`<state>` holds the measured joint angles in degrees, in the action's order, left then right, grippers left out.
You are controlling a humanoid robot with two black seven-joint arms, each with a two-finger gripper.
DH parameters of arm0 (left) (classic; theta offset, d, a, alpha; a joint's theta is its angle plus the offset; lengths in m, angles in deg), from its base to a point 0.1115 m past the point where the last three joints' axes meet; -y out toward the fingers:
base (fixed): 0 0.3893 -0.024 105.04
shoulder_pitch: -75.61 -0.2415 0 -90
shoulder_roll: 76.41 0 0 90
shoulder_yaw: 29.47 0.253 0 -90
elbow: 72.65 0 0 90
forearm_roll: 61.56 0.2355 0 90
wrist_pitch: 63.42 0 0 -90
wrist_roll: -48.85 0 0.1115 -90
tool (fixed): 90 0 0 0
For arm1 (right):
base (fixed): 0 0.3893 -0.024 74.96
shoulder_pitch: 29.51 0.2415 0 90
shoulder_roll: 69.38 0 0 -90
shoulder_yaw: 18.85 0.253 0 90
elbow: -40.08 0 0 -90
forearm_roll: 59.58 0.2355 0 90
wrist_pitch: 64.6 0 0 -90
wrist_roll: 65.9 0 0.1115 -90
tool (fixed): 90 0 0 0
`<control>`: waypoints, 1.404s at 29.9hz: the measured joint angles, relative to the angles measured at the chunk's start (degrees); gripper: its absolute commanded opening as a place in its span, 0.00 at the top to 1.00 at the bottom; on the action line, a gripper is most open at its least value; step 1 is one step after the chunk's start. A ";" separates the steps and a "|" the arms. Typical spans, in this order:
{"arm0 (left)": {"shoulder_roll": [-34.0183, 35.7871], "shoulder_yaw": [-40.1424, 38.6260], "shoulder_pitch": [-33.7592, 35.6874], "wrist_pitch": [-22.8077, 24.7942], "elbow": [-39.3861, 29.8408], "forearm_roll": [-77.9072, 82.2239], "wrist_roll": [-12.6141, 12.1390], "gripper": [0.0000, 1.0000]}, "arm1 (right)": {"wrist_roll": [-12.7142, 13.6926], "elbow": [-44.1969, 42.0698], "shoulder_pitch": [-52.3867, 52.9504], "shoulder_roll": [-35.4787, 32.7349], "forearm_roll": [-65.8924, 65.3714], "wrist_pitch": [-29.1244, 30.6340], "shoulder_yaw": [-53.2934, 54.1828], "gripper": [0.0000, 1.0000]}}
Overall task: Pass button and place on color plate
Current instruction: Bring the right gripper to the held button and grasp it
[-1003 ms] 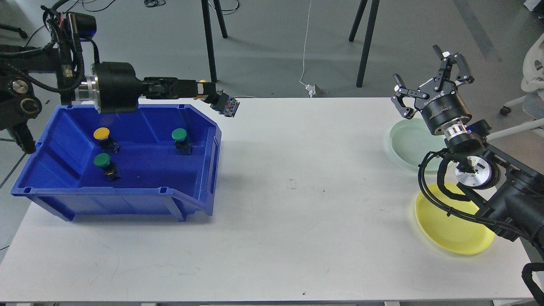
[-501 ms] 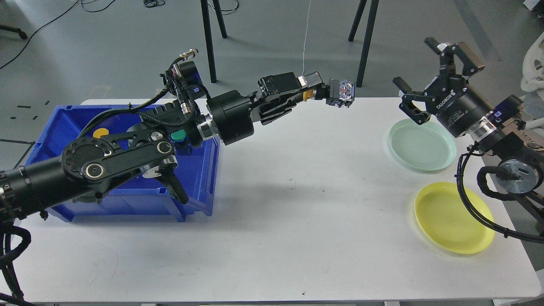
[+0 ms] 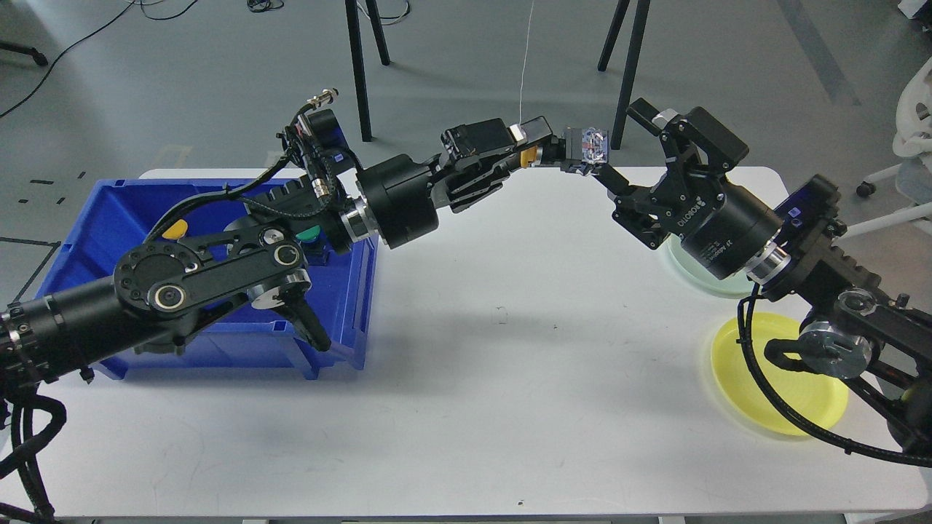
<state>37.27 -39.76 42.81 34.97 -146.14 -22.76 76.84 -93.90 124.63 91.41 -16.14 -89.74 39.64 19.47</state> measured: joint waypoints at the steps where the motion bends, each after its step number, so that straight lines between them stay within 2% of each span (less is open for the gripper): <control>1: -0.02 0.00 -0.04 0.01 0.00 0.03 0.00 0.85 | 0.00 0.28 -0.10 0.16 0.00 -0.08 0.00 0.10; 8: -0.04 0.00 -0.07 0.05 0.01 0.05 0.00 0.85 | 0.00 1.16 -0.34 1.82 0.00 -0.18 -0.26 0.16; 14: -0.04 0.00 -0.07 0.05 0.02 0.05 0.00 0.85 | 0.00 1.56 -0.42 2.94 0.00 -0.17 -0.49 0.32; 17: -0.04 -0.04 -0.07 0.00 0.02 0.00 0.00 0.85 | 0.00 1.60 -0.43 3.06 -0.01 -0.09 -0.52 0.35; 27: -0.04 -0.09 -0.07 0.13 0.11 -0.11 0.00 0.85 | 0.00 1.86 -0.43 3.25 -0.70 -0.17 -0.58 0.74; 32: -0.04 -0.11 -0.08 0.13 0.12 -0.12 0.00 0.84 | 0.00 1.87 -0.43 3.34 -0.81 -1.31 -0.57 0.86; 35: -0.04 -0.12 -0.07 0.21 0.12 -0.07 0.00 0.83 | 0.01 1.87 -0.43 3.65 -0.84 -1.76 -0.57 0.89; 38: -0.03 -0.09 -0.08 0.21 0.12 -0.04 0.00 0.81 | 0.01 1.87 -0.43 3.79 -0.84 -1.89 -0.54 0.91; 42: -0.03 -0.05 -0.23 0.21 0.08 0.02 0.01 0.65 | 0.01 1.85 -0.44 3.87 -0.84 -2.10 -0.51 0.94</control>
<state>37.24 -39.81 42.58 35.18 -146.06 -22.74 76.85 -93.89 126.48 90.98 -12.26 -90.58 37.54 18.96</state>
